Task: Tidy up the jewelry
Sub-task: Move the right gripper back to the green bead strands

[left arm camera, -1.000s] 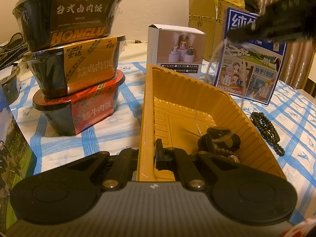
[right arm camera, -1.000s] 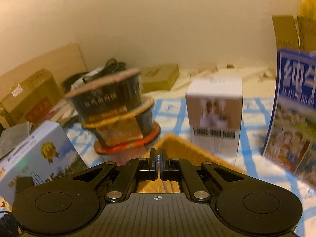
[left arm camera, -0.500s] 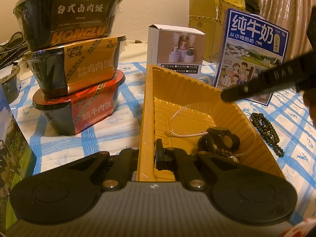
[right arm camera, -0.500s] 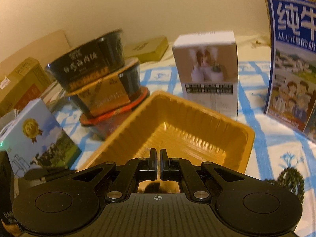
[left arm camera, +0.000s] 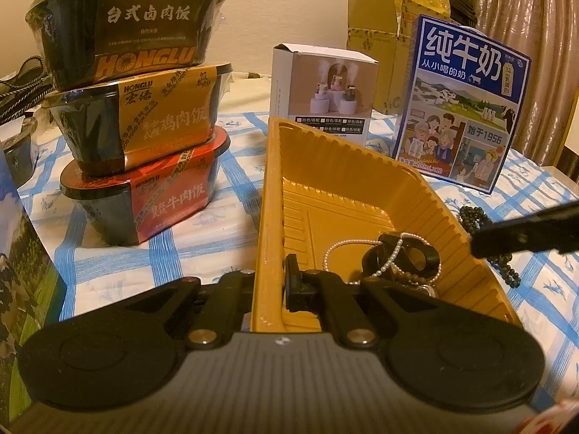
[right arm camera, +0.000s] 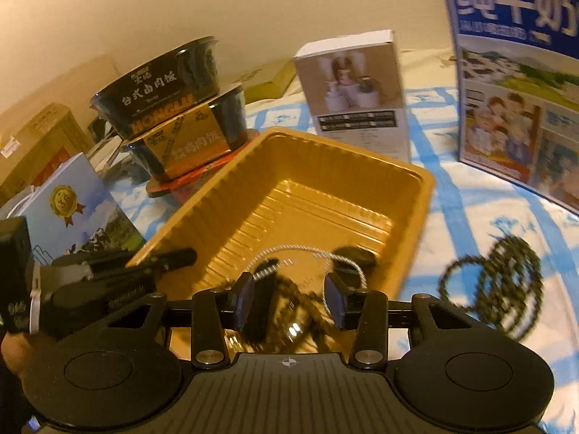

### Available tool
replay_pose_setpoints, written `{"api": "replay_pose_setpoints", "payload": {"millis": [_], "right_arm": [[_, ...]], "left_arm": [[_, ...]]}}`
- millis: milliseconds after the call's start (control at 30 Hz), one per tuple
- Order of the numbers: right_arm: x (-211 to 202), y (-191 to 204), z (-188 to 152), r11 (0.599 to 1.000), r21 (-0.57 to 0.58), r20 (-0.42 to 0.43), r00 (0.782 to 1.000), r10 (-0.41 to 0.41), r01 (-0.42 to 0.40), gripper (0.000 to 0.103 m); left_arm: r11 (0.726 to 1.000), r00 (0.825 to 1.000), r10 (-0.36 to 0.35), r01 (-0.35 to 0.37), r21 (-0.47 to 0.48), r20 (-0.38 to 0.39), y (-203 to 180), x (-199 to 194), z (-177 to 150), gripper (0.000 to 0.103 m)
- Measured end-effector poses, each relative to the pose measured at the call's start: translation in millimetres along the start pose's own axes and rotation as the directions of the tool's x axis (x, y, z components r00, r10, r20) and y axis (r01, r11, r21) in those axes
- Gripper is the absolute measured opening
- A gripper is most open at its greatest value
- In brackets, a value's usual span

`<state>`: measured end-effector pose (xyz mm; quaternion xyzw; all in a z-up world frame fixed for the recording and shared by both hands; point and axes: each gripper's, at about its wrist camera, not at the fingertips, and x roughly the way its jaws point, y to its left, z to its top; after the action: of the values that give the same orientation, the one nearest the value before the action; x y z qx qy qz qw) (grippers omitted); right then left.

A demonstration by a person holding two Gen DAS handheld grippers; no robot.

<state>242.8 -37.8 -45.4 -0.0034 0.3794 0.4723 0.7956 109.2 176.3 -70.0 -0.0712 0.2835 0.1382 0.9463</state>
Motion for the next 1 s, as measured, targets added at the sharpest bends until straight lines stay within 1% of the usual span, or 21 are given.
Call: {"api": "replay_pose_setpoints", "payload": {"millis": [133, 233, 500, 733, 867, 1000], "right_arm": [[-20, -16, -12, 0.999, 0.027, 0.012, 0.999, -0.043, 0.042, 0.044], [-34, -31, -19, 0.995, 0.048, 0.022, 0.995, -0.094, 0.092, 0.044], [-57, -71, -30, 0.972, 0.109, 0.028, 0.977, -0.210, 0.206, 0.044], [-54, -97, -31, 0.956, 0.116, 0.016, 0.962, -0.273, 0.269, 0.044], [-47, -105, -29, 0.952, 0.104, 0.009, 0.957, -0.291, 0.288, 0.044], [-39, -113, -25, 0.952, 0.098, 0.006, 0.957, -0.291, 0.289, 0.044]], "left_arm": [[1.000, 1.000, 0.002, -0.002, -0.001, 0.000, 0, 0, 0, 0.004], [1.000, 1.000, 0.003, -0.003, 0.001, -0.001, -1, 0, 0, 0.004], [1.000, 1.000, 0.007, -0.007, 0.001, -0.005, 1, 1, -1, 0.003], [1.000, 1.000, 0.004, -0.004, 0.003, -0.007, 1, 1, -2, 0.003], [1.000, 1.000, 0.004, -0.004, 0.003, -0.007, 1, 1, -1, 0.003], [1.000, 1.000, 0.004, -0.004, 0.004, -0.008, 0, 0, -1, 0.004]]}}
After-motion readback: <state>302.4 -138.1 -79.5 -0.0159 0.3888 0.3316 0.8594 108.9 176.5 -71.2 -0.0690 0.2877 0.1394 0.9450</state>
